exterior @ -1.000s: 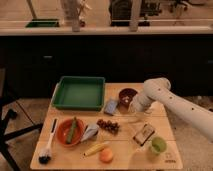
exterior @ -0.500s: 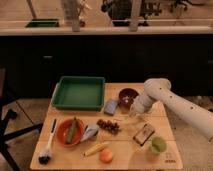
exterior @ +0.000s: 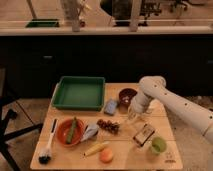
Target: Place fork in table surface
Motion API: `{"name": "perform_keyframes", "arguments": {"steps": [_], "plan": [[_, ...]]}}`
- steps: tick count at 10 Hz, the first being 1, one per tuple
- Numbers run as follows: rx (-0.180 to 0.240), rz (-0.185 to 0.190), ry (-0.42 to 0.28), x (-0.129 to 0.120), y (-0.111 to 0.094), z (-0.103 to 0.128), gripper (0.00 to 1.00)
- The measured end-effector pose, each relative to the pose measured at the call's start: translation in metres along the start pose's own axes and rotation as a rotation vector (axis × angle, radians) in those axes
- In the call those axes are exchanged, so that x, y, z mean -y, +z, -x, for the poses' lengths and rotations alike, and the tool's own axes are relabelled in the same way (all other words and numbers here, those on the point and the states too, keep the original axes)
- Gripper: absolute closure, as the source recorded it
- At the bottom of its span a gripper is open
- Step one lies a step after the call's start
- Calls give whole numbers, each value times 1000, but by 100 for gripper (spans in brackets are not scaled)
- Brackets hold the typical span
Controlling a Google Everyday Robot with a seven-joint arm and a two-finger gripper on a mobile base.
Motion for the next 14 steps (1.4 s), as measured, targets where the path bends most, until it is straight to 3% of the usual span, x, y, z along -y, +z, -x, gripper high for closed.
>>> {"name": "perform_keyframes", "arguments": {"steps": [3, 7, 14], "plan": [[45, 16, -104, -2, 0, 3, 100], [107, 47, -186, -6, 4, 8, 100], [169, 94, -231, -7, 19, 6, 99]]}}
